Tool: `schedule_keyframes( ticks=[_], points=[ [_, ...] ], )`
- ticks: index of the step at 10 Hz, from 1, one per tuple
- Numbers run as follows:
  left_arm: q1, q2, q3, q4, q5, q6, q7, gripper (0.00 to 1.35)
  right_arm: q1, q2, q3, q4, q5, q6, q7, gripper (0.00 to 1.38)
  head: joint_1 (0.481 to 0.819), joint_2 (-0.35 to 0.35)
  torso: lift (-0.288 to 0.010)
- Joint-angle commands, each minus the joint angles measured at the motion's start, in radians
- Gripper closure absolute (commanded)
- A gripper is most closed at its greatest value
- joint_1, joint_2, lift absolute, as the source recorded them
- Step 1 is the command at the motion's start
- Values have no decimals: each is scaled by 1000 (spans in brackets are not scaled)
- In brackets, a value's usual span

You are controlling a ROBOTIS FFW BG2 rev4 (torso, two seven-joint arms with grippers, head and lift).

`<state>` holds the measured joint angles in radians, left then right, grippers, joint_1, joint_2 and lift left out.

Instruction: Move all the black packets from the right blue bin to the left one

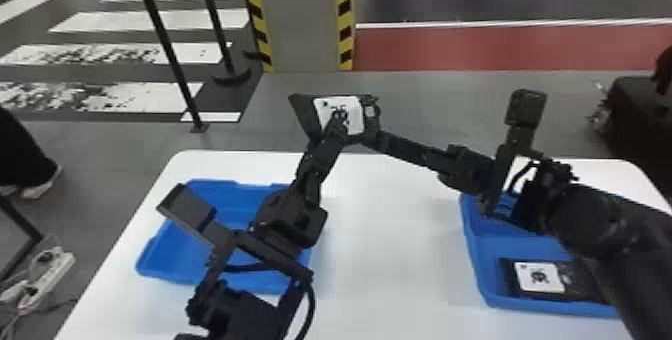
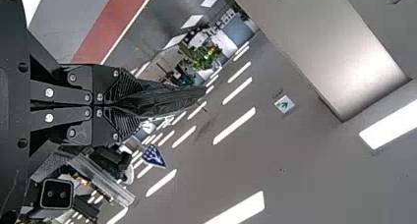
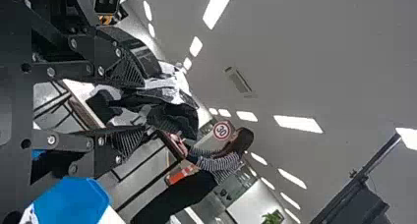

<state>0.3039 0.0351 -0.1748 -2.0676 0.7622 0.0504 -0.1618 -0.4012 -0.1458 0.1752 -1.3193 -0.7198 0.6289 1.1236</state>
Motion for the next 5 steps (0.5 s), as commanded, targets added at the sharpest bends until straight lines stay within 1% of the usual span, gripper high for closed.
schedule_keyframes(
  ticks=[1, 2, 3, 4, 5],
  points=[
    [-2, -4, 20, 2, -41, -16, 12, 1220, 50, -1, -83, -108, 112, -1, -24, 51, 635, 112, -110],
    [-5, -15, 58, 7, -150, -23, 47, 1220, 109, -5, -149, -191, 183, 14, -56, 140, 629, 103, -110],
    [-17, -35, 110, 54, -296, -60, 81, 1220, 180, -14, -201, -285, 237, 26, -99, 185, 628, 99, -110],
    [-24, -38, 159, 140, -393, -151, 93, 1220, 237, -29, -212, -344, 241, 26, -139, 191, 636, 100, -110],
    [-17, -38, 205, 181, -498, -200, 111, 1220, 273, -40, -224, -380, 264, 29, -166, 191, 652, 112, -110]
  ],
)
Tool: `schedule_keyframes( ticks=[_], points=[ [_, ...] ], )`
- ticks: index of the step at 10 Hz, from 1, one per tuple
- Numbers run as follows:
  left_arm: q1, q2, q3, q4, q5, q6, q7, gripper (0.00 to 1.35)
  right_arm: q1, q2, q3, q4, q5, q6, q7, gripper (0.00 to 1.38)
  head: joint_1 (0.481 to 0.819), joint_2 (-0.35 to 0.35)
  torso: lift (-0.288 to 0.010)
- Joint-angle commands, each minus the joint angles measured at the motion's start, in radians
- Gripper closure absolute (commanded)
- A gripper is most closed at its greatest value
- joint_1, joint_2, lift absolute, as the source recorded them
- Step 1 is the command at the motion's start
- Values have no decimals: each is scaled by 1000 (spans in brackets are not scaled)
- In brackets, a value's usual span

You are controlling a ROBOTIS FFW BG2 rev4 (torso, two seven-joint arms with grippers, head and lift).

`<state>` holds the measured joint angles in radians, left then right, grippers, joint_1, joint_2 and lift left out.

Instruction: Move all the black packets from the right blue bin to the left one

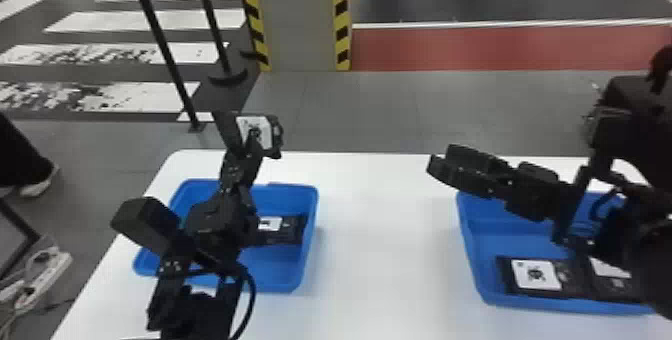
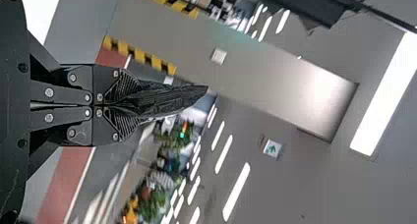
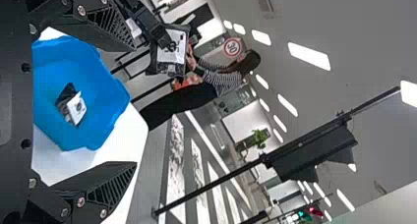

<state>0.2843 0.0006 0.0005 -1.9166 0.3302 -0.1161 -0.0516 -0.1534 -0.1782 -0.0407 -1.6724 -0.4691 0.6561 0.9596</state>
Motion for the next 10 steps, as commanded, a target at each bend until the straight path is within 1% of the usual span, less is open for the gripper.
schedule_keyframes(
  ticks=[1, 2, 3, 4, 5, 6, 7, 8, 9, 10],
  points=[
    [15, -3, 50, 38, -152, -41, 36, 1220, 53, -7, -27, -57, 53, 4, -24, 194, 673, 139, -110],
    [25, -3, 58, 50, -214, -43, 67, 1220, 92, -7, -38, -120, 95, 11, -74, 196, 694, 158, -110],
    [27, -3, 61, 84, -227, -56, 76, 1220, 126, -7, -42, -167, 135, 21, -111, 196, 695, 161, -110],
    [32, -3, 61, 102, -232, -63, 82, 1220, 141, -7, -51, -182, 165, 24, -128, 197, 695, 158, -110],
    [42, -3, 61, 102, -238, -75, 88, 1182, 156, -7, -59, -192, 185, 26, -142, 197, 695, 153, -110],
    [49, -3, 61, 102, -237, -88, 88, 811, 173, -7, -68, -216, 208, 26, -162, 194, 695, 149, -110],
    [57, -3, 58, 102, -226, -117, 88, 360, 205, -7, -79, -265, 239, 26, -193, 193, 695, 141, -110],
    [76, -3, 52, 102, -218, -156, 88, 53, 249, -6, -88, -327, 256, 26, -240, 193, 695, 130, -110],
    [96, -3, 47, 99, -200, -203, 88, 90, 301, -6, -104, -390, 259, 26, -297, 197, 695, 123, -110],
    [111, -3, 33, 75, -160, -210, 88, 160, 355, -4, -125, -459, 268, 38, -354, 197, 695, 108, -110]
  ],
)
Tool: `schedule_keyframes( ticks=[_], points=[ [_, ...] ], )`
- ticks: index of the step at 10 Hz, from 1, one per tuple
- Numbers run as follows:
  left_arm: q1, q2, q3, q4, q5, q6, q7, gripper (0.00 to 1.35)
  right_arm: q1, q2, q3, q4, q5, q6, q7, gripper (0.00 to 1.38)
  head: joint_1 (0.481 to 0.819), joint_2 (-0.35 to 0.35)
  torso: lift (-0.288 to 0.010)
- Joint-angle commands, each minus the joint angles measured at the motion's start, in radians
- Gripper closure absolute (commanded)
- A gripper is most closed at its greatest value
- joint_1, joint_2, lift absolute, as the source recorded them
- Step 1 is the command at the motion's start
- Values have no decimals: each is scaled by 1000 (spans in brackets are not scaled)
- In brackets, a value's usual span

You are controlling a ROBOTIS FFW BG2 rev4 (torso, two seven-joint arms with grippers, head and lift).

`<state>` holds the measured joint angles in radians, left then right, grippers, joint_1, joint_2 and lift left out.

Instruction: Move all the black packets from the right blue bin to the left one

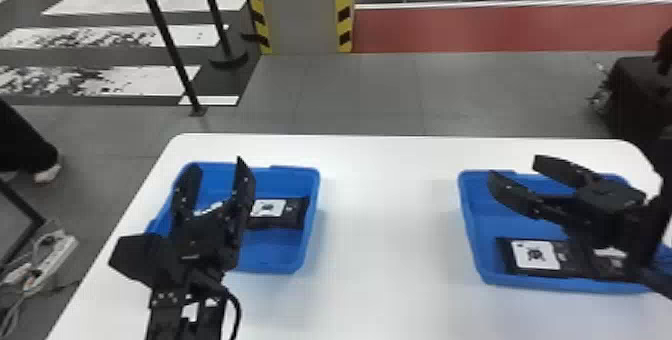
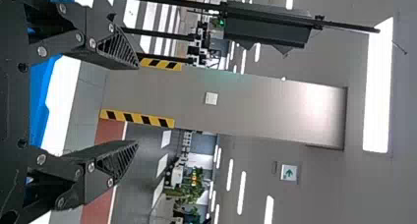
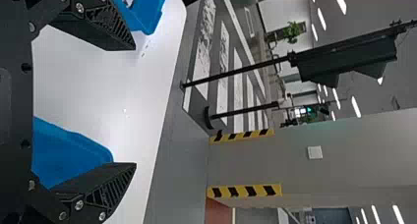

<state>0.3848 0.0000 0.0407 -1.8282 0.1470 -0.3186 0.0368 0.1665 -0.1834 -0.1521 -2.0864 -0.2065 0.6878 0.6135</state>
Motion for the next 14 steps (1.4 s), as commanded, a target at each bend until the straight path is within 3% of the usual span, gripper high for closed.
schedule_keyframes(
  ticks=[1, 3, 6, 14],
  points=[
    [25, -3, -8, -60, 29, 12, 0, 180, 67, 4, -41, -94, 45, 31, -26, 197, 695, 91, -110],
    [40, -3, -18, -139, 49, 56, -3, 177, 69, -2, -75, -65, 99, 80, -25, 197, 695, 59, -110],
    [37, -3, -24, -166, 63, 71, -12, 179, 18, -24, -89, 114, 102, 98, -25, 197, 695, -12, -110],
    [35, -3, -25, -171, 54, 122, -21, 183, -17, -13, -96, 242, 113, 201, -48, 199, 695, -68, -110]
  ],
)
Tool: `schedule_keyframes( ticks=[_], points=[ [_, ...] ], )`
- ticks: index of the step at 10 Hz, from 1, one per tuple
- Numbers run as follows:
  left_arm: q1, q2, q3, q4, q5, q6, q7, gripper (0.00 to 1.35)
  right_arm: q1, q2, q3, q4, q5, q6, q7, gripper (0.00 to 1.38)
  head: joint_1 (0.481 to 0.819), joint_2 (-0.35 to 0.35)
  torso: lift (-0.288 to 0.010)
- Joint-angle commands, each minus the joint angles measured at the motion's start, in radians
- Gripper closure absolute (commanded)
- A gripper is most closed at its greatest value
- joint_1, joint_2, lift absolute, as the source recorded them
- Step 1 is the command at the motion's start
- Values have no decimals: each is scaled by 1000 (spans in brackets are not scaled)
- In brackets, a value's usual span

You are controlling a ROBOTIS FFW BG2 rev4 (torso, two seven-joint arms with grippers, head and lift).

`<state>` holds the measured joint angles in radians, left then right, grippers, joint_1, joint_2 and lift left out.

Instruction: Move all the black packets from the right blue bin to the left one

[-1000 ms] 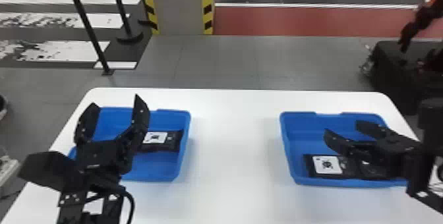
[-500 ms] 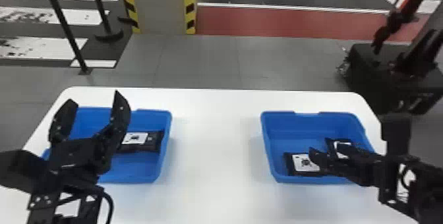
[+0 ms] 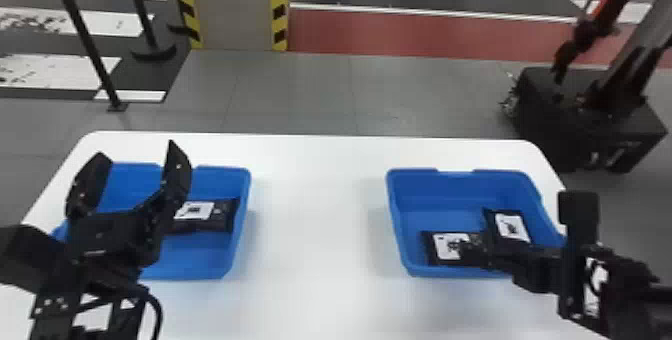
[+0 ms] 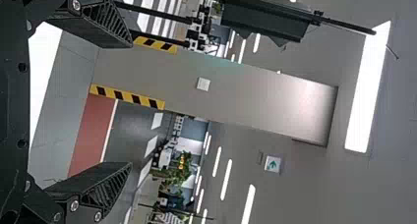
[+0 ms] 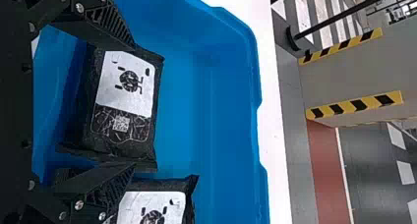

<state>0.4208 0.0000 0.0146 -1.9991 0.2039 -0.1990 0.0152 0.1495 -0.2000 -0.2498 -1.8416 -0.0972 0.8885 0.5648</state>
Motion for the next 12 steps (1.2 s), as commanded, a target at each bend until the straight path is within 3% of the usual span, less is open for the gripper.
schedule_keyframes(
  ticks=[1, 4, 8, 9, 10, 11, 12],
  points=[
    [-1, -3, 1, 0, -3, 3, -1, 183, -2, 14, 1, -20, 16, 10, 0, 199, 695, -68, -110],
    [1, -3, 1, 0, 0, 5, -4, 183, -32, 21, -2, 41, 17, 7, -22, 199, 695, -64, -110],
    [-1, -3, 1, 0, 3, 15, -12, 183, -150, 17, 1, 250, 27, -30, -23, 245, 695, -81, -110],
    [1, -3, 1, 0, 6, 12, -14, 183, -179, 17, 6, 299, 40, -17, -3, 524, 695, -82, -110],
    [6, -3, 4, 0, 9, 5, -14, 183, -191, 19, 20, 326, 47, -5, 9, 934, 695, -82, -110],
    [9, -3, 5, 0, 12, 5, -14, 183, -179, 30, 20, 324, 36, 12, 9, 1095, 695, -75, -110],
    [9, -3, 5, 0, 12, 0, -14, 185, -159, 37, 18, 297, 33, 10, 4, 1168, 695, -70, -110]
  ],
)
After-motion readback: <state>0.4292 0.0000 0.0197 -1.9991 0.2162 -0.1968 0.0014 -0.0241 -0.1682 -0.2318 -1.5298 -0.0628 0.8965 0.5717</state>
